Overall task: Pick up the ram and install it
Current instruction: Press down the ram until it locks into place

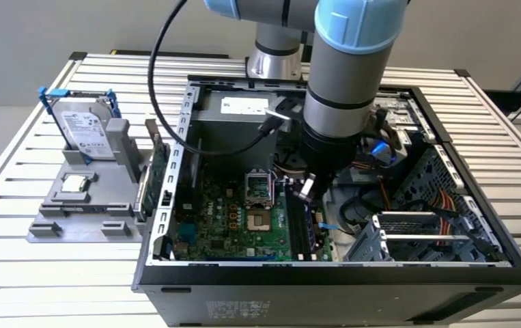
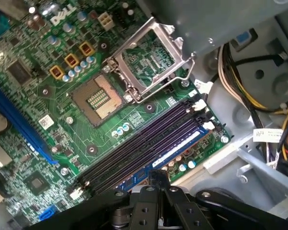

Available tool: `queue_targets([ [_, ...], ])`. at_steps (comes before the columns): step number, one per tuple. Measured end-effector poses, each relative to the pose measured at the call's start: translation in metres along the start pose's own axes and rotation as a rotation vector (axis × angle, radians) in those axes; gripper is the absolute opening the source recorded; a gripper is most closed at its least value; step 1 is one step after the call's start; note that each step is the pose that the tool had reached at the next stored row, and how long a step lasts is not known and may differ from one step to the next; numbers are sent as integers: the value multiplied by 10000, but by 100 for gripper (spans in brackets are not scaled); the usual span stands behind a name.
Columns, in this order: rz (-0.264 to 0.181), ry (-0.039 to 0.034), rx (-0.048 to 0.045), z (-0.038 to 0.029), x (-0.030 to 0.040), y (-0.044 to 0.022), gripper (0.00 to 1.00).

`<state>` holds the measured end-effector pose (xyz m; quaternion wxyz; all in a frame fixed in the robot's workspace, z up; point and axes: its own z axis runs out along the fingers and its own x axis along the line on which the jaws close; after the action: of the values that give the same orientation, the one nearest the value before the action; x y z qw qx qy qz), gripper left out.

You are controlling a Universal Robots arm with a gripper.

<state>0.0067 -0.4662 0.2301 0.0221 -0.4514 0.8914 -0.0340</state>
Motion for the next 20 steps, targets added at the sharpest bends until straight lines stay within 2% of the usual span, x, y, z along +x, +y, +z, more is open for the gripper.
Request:
queue_targets([
  [2, -309, -10, 8, 1, -1, 0, 0],
  [4, -344, -10, 10, 1, 0, -1, 0],
  [10, -1075, -66, 1, 2, 1, 2, 0],
  [20, -2505, -148, -64, 9, 1, 3, 0],
])
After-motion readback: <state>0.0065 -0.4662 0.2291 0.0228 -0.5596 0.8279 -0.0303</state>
